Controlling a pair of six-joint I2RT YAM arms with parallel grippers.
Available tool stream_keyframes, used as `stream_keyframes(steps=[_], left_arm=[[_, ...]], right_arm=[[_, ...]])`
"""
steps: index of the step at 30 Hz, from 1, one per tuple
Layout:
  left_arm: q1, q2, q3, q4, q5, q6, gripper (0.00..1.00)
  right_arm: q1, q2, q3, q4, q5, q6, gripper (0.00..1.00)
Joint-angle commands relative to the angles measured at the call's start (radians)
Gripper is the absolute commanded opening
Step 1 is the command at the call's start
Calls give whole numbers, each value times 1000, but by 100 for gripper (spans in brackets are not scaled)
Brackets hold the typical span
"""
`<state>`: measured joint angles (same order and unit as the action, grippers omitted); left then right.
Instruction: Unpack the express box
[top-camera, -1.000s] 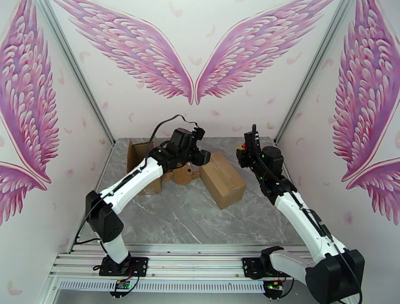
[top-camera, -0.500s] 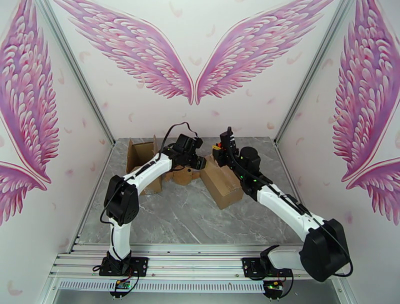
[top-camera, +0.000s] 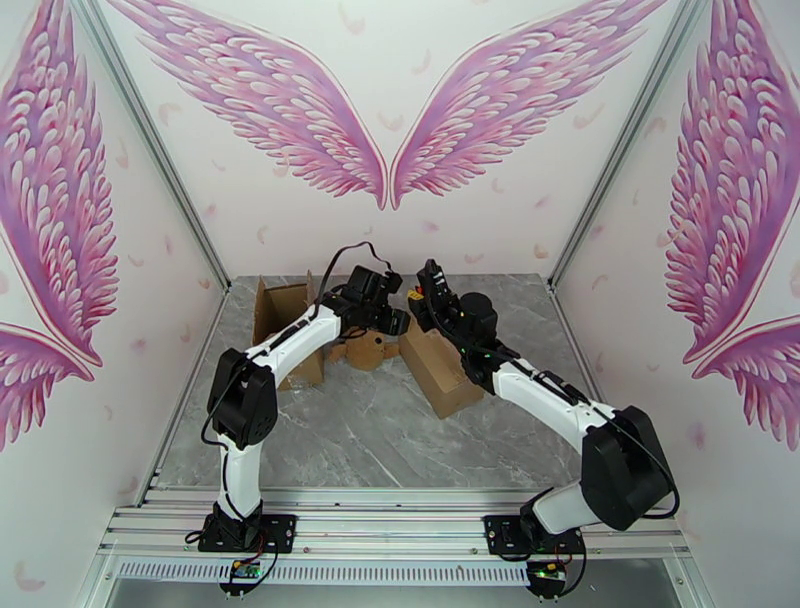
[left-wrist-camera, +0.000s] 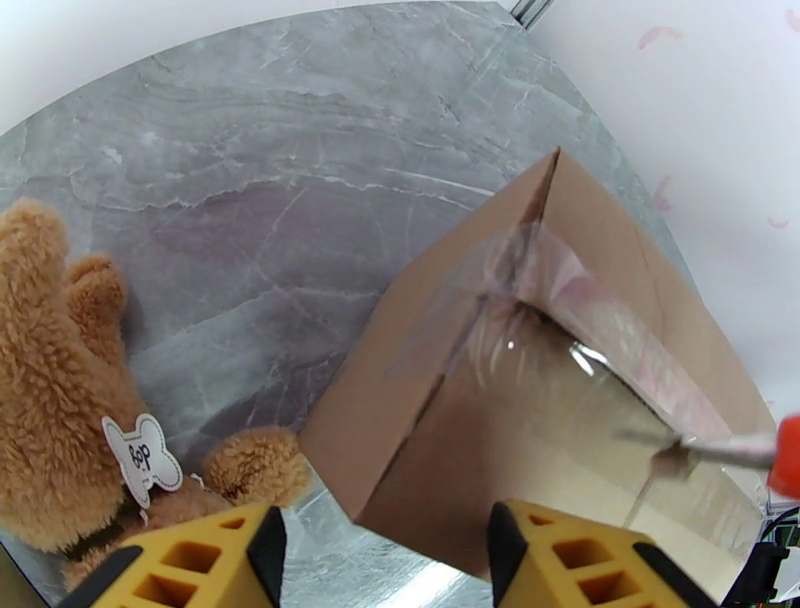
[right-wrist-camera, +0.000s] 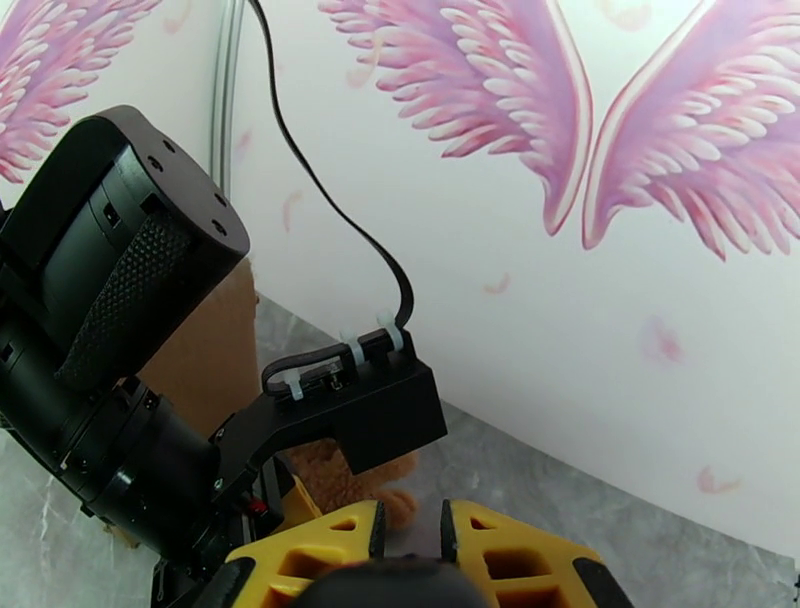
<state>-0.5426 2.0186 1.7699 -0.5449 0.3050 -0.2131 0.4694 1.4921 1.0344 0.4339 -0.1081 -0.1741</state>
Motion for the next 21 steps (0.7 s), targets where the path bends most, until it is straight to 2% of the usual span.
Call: stream_keyframes(steps=[1, 21], left_arm=[[11, 13, 25, 40, 36, 10, 59], [24, 72, -39, 85, 72, -15, 58]], right_arm=[[14, 17, 39, 61, 42, -42, 0], [32, 101, 67, 65, 100, -167, 0]])
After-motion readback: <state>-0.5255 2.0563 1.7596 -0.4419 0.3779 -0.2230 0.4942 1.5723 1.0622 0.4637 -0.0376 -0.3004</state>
